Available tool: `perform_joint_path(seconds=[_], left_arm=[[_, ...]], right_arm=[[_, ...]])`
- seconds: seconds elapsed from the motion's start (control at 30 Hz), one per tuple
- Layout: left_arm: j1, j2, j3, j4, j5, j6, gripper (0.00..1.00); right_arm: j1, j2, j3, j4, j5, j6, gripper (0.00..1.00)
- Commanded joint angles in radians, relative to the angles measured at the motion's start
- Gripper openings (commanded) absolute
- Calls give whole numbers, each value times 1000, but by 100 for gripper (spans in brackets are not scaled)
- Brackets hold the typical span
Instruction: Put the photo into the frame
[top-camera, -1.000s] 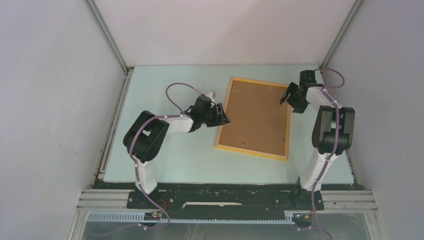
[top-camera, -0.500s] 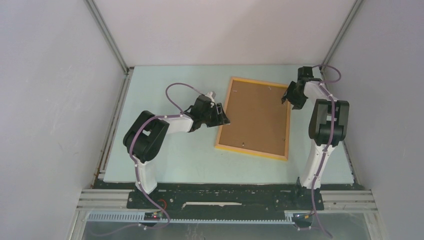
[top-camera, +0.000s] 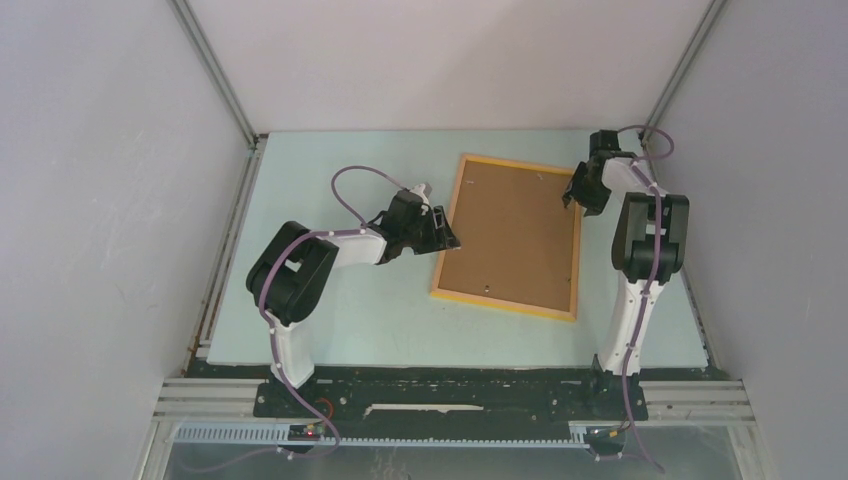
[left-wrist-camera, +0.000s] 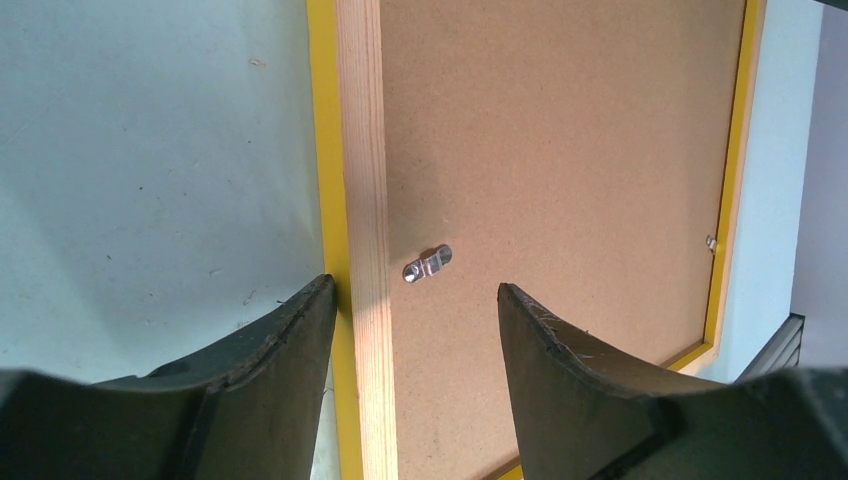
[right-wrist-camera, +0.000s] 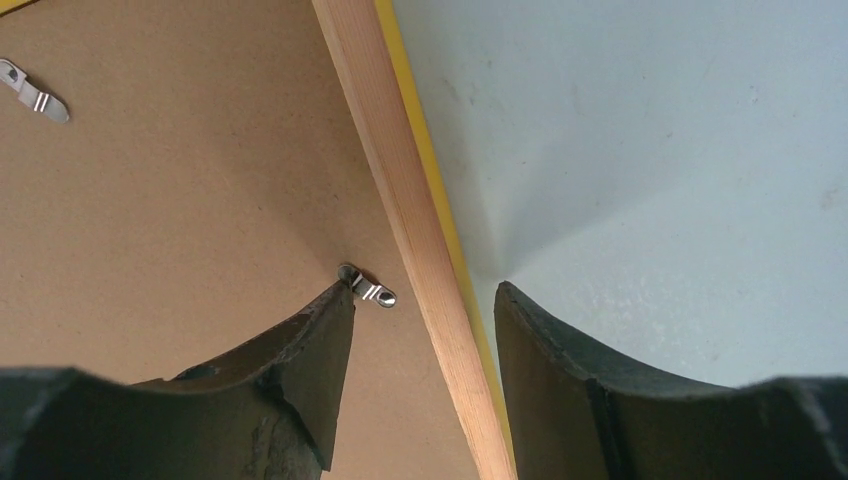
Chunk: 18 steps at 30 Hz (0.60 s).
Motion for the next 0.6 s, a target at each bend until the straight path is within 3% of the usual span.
perform_joint_path(seconds=[0.0, 0.23, 0.57], left_arm=[[-1, -21, -14, 48, 42, -15, 62], [-1, -19, -15, 50, 45, -17, 62], [-1, -18, -15, 53, 46, -18, 62]], right_arm=[[10, 17, 43, -14, 44, -18, 62], [7, 32, 45, -19, 64, -9, 57], [-5, 50, 54, -33, 72, 66, 23]])
